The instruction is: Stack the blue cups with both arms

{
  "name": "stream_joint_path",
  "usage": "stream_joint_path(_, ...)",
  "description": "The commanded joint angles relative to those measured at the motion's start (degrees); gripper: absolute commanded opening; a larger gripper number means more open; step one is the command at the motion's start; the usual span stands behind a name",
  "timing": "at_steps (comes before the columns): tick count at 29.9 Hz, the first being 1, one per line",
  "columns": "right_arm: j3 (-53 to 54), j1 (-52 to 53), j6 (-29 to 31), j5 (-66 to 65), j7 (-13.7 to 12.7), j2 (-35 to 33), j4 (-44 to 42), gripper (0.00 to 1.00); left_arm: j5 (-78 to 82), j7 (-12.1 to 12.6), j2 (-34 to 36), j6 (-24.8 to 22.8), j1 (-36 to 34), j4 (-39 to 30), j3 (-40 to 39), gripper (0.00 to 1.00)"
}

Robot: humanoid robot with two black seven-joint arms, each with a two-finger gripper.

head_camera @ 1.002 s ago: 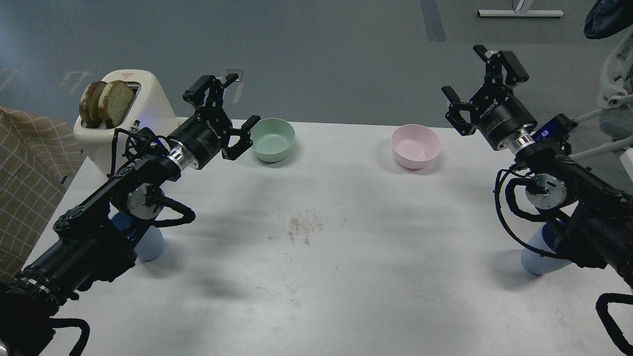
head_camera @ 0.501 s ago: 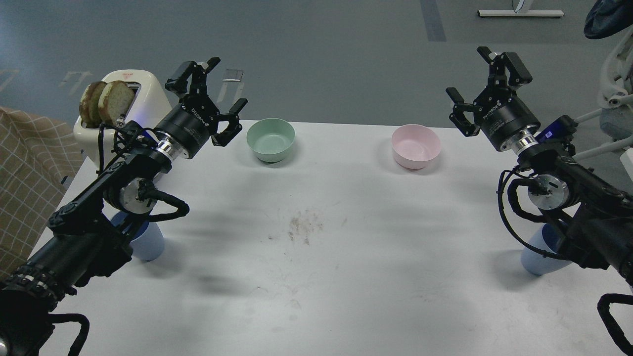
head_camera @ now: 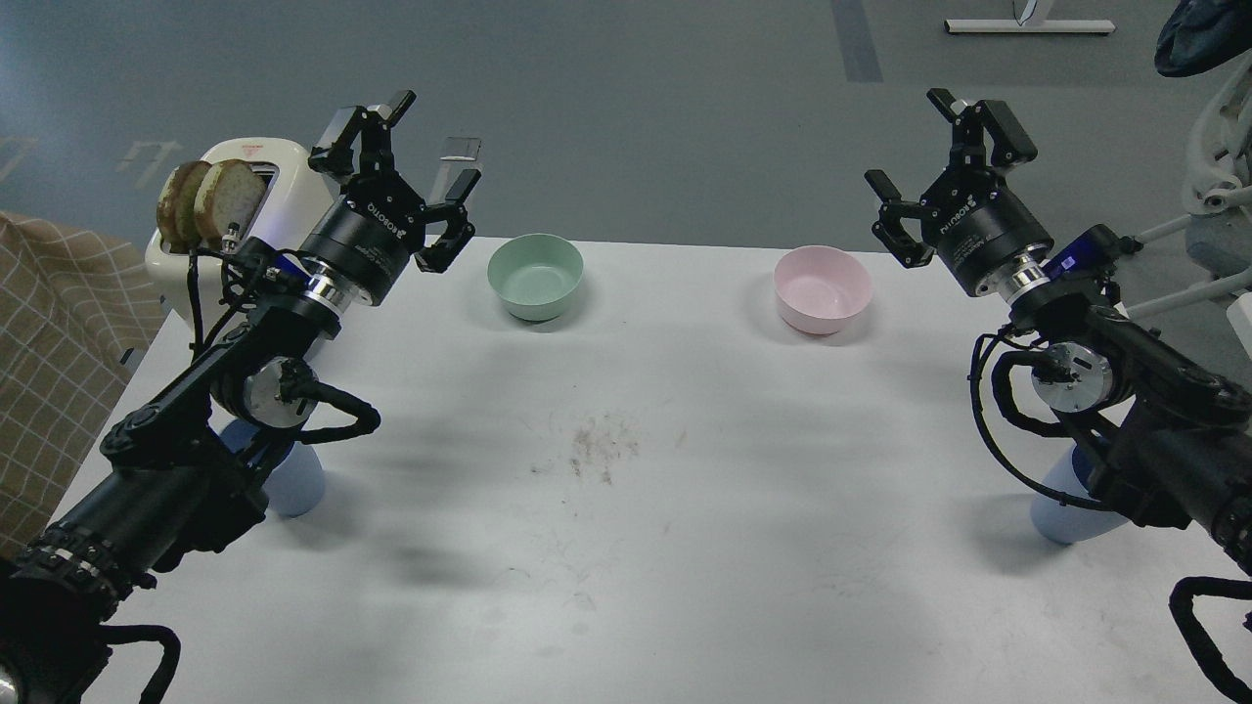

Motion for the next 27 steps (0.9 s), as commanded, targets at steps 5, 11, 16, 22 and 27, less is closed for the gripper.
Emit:
stream_joint_path(5, 0.0, 0.07, 0.0, 0.11, 0.0, 0.87, -0.52, 1.0, 0.62, -0.29, -0.25, 0.01, 0.15, -1.06, -0.2, 0.98)
stream_joint_path(11, 0.0, -0.01, 0.0, 0.02, 0.0, 1.4, -0.52, 1.0, 0.62, -0.56, -0.08, 0.18, 0.23, -1.15, -0.29, 0.98)
stream_joint_path(16, 0.0, -0.01, 0.0, 0.11, 0.0, 1.31, -0.34, 1.0, 0.62, -0.73, 0.1, 0.18, 0.41, -1.24, -0.29, 0.98)
stream_joint_path(22, 0.09, 0.07, 0.0, 0.19, 0.0, 0.61, -0.34, 1.0, 0.79, -0.65, -0.25, 0.36, 0.41, -1.24, 0.15, 0.98)
stream_joint_path(27, 0.09, 0.07, 0.0, 0.02, 0.0, 0.61, -0.34, 1.0, 0.88, -0.56, 0.18, 0.62, 1.11, -2.64, 0.41, 0.98)
